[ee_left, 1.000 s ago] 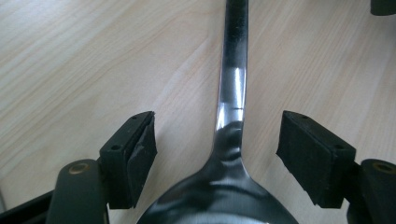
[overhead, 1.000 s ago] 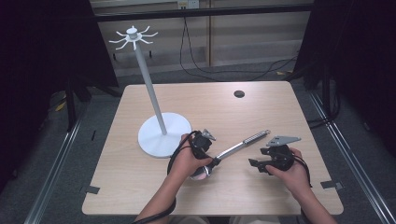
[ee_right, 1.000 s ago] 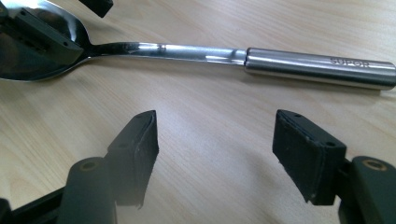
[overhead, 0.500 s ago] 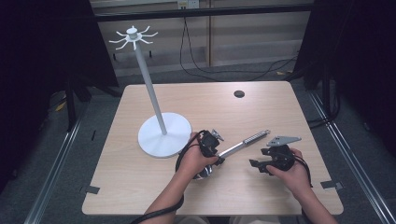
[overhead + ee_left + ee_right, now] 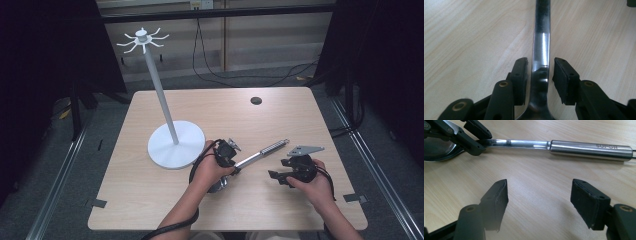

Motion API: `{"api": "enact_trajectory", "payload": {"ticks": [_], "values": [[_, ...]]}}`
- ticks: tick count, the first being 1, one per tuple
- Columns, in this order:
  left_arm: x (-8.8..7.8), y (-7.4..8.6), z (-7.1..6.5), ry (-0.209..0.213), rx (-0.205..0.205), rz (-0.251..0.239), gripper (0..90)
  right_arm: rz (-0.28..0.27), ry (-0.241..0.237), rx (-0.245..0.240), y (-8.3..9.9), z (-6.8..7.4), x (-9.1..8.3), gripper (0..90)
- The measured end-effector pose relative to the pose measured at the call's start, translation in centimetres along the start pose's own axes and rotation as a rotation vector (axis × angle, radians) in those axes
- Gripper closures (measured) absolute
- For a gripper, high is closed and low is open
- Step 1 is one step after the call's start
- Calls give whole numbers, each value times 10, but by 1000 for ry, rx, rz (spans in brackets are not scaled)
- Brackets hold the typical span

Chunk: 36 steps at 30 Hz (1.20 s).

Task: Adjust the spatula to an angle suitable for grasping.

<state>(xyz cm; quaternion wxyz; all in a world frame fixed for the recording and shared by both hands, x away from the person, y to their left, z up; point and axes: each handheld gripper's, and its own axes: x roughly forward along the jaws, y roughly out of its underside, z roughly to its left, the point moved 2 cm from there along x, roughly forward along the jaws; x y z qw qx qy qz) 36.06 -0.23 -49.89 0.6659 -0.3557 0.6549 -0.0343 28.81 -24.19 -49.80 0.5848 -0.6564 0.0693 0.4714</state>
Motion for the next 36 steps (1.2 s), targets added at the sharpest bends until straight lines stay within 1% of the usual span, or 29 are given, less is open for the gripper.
{"api": "enact_trajectory", "payload": {"ticks": [2, 3, 4, 5, 6, 7, 8, 9, 10, 11, 12, 13, 14, 15, 16, 19, 21, 22, 25, 26, 27, 28, 29, 31, 32, 33, 34, 35, 36], "values": [[0, 0, 1, 1, 16, 8, 718, -5, -2, -7, -1, 0, 0, 300], [0, 0, 1, 1, 16, 8, 728, -5, -2, -7, -1, 0, 0, 300], [1, 0, -1, -4, -10, -4, 728, -9, -3, -11, -1, 0, 0, 300], [0, -1, -1, -9, 9, 4, 734, -7, -2, -7, -1, 0, 0, 299], [1, -1, -1, -12, 14, -3, 746, -2, 1, -13, -1, -1, 1, 297], [0, -1, -1, -7, 9, 5, 746, 3, 4, -10, 0, -1, 1, 295], [1, -1, -1, 1, -16, -6, 747, 8, 3, -9, 0, -1, 2, 292], [1, -1, -1, 1, -16, -6, 748, 8, 3, -9, 0, -1, 2, 292], [1, 0, -1, 8, -18, -11, 748, 12, 2, 1, 1, 0, 2, 288], [0, 0, 0, 17, -13, -7, 748, 8, 2, -1, 0, 0, 1, 281], [0, 1, 1, 32, -19, 0, 748, 5, 4, 0, 0, -1, 1, 279], [0, 1, 1, 32, -19, 0, 748, -2, 2, 0, 0, -1, 1, 276], [0, 1, -1, 37, -47, -24, 748, -2, 2, 0, 0, -1, 1, 276], [-1, 2, 0, 34, -28, -19, 749, -6, 0, 5, -1, -2, 0, 271], [-1, 3, -1, 37, -56, -49, 749, -6, 0, 9, -1, -2, 0, 267], [-4, 4, -1, 33, -63, -62, 749, -8, 2, 10, 0, -2, 1, 261], [-8, 4, 0, 39, -52, -64, 749, -14, -4, 13, 0, -2, 1, 255], [-10, 4, -1, 38, -64, -79, 749, -14, -4, 13, 0, -2, 1, 255], [-17, 4, -1, 37, -58, -99, 749, -35, -11, 26, -3, 0, 0, 249], [-21, 3, -2, 32, -83, -132, 749, -51, -21, 42, -5, 1, 0, 245], [-23, 3, -2, 35, -92, -145, 749, -57, -25, 46, -5, 2, 0, 243], [-23, 3, -2, 35, -92, -145, 749, -57, -25, 46, -5, 2, 0, 243], [-27, 4, -1, 34, -69, -145, 749, -68, -36, 64, -7, 3, 1, 240], [-28, 4, -2, 32, -68, -157, 749, -72, -40, 73, -7, 4, 1, 240], [-30, 5, -5, 23, -78, -178, 749, -87, -62, 97, -8, 5, 2, 240], [-30, 5, -5, 23, -78, -178, 749, -87, -62, 97, -8, 5, 2, 240], [-29, 5, -7, 29, -93, -199, 749, -110, -86, 139, -9, 6, 3, 244], [-30, 5, -9, 22, -93, -211, 749, -110, -86, 139, -9, 6, 3, 244], [-30, 5, -12, 25, -99, -229, 749, -131, -108, 172, -11, 7, 2, 256]]}}
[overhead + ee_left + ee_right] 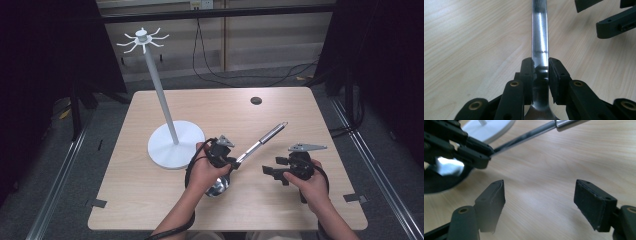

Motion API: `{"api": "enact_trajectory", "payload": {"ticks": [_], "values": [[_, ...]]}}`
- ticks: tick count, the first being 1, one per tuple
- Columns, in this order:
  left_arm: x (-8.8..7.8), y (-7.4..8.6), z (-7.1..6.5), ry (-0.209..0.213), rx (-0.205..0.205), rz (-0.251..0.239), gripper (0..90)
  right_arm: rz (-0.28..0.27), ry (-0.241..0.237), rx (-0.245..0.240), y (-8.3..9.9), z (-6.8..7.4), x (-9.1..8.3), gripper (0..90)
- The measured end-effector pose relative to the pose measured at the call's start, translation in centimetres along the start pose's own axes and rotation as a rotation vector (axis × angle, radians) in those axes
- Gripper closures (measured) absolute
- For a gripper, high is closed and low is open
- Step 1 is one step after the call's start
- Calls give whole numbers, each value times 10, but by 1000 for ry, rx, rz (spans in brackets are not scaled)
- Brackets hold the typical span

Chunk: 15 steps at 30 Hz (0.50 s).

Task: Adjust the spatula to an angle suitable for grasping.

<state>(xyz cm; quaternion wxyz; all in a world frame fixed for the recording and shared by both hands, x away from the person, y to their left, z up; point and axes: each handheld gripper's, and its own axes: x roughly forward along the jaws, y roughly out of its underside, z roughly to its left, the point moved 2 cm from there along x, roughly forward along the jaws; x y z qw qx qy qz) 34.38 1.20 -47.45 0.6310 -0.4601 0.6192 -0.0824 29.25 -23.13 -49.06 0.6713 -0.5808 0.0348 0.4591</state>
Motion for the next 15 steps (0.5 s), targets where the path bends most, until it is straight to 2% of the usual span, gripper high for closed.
{"api": "enact_trajectory", "payload": {"ticks": [1, 2, 10, 15], "values": [[0, 0, 0, 0, 0, 0, 749, 0, 0, 0, 0, 0, 0, 256], [-2, 0, -3, -4, 3, -23, 749, -29, -18, 18, -4, 3, 0, 274], [-10, -2, -15, -1, 16, -83, 749, -85, -56, 86, -18, 14, 4, 359], [-14, -3, -21, -13, 28, -106, 749, -111, -74, 88, -27, 21, 5, 403]]}}
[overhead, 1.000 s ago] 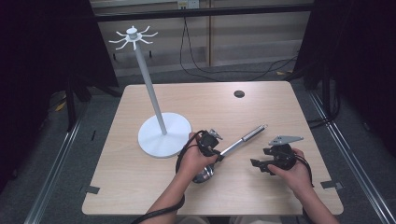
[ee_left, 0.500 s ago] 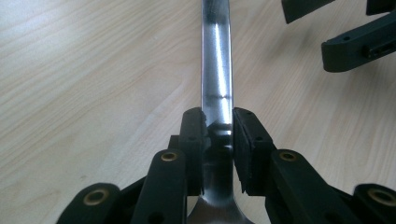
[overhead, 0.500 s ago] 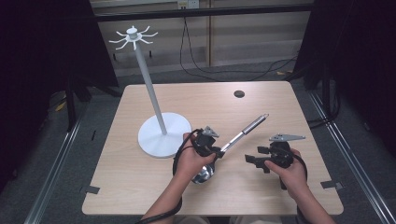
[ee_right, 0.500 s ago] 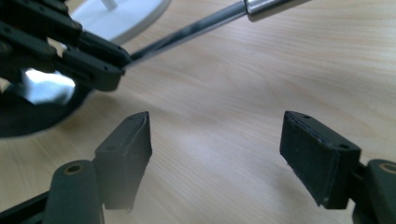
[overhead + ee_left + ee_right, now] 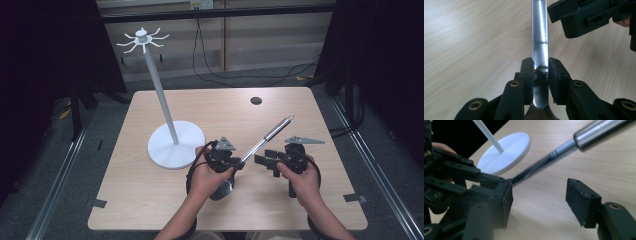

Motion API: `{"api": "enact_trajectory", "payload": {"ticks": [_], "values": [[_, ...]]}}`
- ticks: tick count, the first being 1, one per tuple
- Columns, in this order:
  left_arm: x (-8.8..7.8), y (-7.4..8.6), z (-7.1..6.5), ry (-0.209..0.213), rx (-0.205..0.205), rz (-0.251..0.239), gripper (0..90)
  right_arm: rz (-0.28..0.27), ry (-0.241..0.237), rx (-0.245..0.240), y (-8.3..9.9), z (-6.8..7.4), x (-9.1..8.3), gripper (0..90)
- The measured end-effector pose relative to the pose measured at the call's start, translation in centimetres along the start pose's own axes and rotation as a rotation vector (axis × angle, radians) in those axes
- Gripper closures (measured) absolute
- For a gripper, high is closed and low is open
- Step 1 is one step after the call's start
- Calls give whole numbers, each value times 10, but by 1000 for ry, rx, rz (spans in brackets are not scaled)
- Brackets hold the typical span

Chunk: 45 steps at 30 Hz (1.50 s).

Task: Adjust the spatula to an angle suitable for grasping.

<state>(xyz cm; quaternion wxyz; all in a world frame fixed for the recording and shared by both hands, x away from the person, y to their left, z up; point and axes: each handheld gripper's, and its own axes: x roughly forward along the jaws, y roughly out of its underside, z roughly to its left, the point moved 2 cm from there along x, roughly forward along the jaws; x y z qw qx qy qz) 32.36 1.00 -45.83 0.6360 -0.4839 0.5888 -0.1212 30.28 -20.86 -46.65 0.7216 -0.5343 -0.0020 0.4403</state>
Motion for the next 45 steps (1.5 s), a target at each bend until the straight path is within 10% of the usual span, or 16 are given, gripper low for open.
{"api": "enact_trajectory", "payload": {"ticks": [14, 20, 45], "values": [[-8, -6, -14, -5, 29, -45, 748, -63, -17, 68, -19, 12, 0, 671], [-5, -6, -16, 8, 14, -66, 754, -115, -140, 173, -26, 19, -5, 875], [-30, -20, 5, 287, -112, -137, 670, -102, -285, 41, -46, 31, -12, 886]]}}
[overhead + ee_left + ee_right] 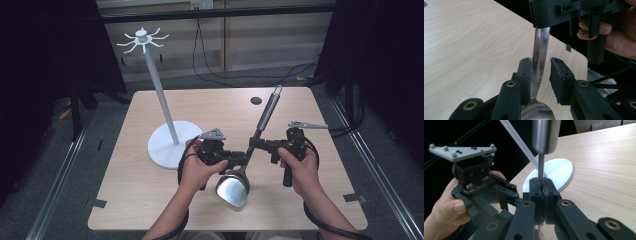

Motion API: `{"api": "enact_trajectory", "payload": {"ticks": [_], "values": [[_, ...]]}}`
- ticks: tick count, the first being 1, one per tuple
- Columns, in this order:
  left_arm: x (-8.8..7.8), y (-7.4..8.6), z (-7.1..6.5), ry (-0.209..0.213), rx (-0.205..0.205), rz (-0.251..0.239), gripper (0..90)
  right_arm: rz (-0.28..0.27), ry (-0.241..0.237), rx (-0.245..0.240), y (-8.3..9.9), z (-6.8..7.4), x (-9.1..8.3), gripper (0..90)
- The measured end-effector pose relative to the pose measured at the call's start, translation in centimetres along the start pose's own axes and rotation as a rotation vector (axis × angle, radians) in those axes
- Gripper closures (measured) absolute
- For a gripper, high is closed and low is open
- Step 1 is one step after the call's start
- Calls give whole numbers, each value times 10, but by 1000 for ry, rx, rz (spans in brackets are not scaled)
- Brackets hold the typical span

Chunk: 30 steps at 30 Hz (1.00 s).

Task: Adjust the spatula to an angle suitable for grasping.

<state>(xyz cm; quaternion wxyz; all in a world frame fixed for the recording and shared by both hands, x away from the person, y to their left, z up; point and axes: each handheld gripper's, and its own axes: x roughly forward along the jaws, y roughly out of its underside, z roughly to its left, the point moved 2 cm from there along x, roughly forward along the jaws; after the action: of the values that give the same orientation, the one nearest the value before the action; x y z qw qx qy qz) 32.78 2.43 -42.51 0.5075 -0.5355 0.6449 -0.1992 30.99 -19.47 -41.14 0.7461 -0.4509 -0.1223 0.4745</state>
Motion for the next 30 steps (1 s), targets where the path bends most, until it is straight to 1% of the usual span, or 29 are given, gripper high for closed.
{"api": "enact_trajectory", "payload": {"ticks": [1, 2, 3, 4, 6, 7, 9, 10, 11, 13, 14, 16, 17, 18, 19, 20, 22, 23, 26, 29, 30], "values": [[1, 1, 2, 3, 2, 3, 664, 3, -15, -7, 0, 1, 0, 886], [1, 2, 3, 15, -4, 4, 666, 2, -17, -11, -1, 1, 0, 886], [2, 3, 5, 28, -23, -13, 667, 2, -20, -22, -1, 2, 0, 886], [2, 3, 5, 37, -24, -14, 667, 6, -22, -38, -2, 3, 0, 886], [2, 3, 7, 69, -44, -26, 664, 10, -29, -49, -4, 5, -1, 885], [2, 3, 8, 77, -52, -37, 661, 12, -32, -53, -5, 6, -1, 885], [2, 3, 9, 83, -53, -42, 664, 15, -38, -57, -6, 7, -1, 886], [1, 2, 9, 91, -52, -52, 668, 20, -45, -64, -7, 9, -1, 885], [1, 2, 9, 99, -52, -52, 671, 24, -46, -66, -8, 9, -1, 885], [1, 1, 8, 102, -50, -50, 679, 30, -55, -74, -8, 9, -1, 885], [1, 1, 8, 110, -49, -48, 683, 31, -58, -73, -8, 9, 0, 885], [1, 1, 8, 113, -49, -51, 689, 35, -59, -70, -7, 8, 0, 885], [1, 1, 9, 116, -42, -50, 689, 35, -59, -70, -7, 8, 0, 885], [1, 1, 9, 126, -33, -41, 702, 41, -72, -71, -7, 8, 1, 885], [2, 2, 9, 137, -33, -45, 708, 46, -76, -72, -6, 9, 2, 885], [2, 2, 9, 137, -33, -45, 719, 46, -76, -72, -6, 9, 2, 885], [2, 1, 9, 142, -28, -42, 737, 63, -84, -77, -6, 9, 4, 885], [2, 1, 10, 149, -29, -29, 752, 68, -90, -79, -6, 9, 4, 885], [2, 0, 10, 158, -29, -28, 772, 81, -96, -86, -6, 10, 4, 885], [2, -1, 10, 167, -23, -29, 781, 79, -103, -87, -7, 10, 5, 884], [1, -1, 10, 180, -26, -29, 786, 80, -114, -80, -8, 9, 5, 884]]}}
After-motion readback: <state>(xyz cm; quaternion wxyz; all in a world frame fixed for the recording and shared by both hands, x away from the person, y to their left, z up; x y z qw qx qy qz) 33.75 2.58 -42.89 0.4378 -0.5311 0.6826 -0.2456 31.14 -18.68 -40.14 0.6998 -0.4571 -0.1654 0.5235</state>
